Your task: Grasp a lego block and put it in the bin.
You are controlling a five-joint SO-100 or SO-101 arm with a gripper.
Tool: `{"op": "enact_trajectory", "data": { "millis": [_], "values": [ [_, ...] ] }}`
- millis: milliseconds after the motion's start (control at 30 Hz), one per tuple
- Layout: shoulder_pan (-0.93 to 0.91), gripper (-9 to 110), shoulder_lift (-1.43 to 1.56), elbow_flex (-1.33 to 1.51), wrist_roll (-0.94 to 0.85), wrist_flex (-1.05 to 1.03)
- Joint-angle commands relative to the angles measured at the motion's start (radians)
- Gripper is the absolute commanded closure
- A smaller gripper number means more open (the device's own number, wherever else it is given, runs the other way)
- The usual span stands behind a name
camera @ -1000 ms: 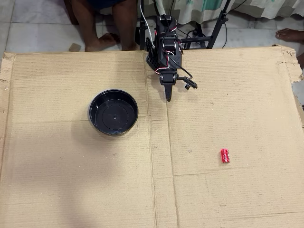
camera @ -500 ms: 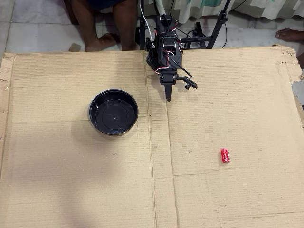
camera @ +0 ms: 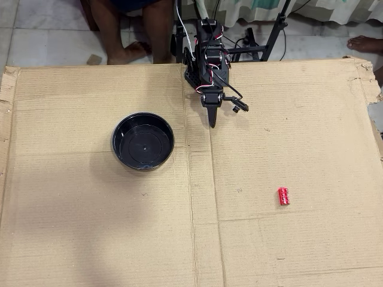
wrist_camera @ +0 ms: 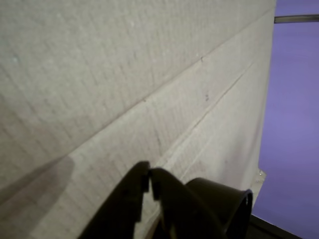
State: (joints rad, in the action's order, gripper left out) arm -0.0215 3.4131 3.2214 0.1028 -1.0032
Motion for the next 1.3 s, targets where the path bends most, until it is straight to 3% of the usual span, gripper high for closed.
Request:
{"op": "enact_trajectory", "data": {
  "millis": [0,667,1267],
  "values": [
    [-0.003,101,0.011,0.006,0.006,0.011],
    [0.000,101,-0.023,-0.196,0.008,-0.091],
    [0.014,101,-0.782,-0.859,0.009,-0.094]
  ]
}}
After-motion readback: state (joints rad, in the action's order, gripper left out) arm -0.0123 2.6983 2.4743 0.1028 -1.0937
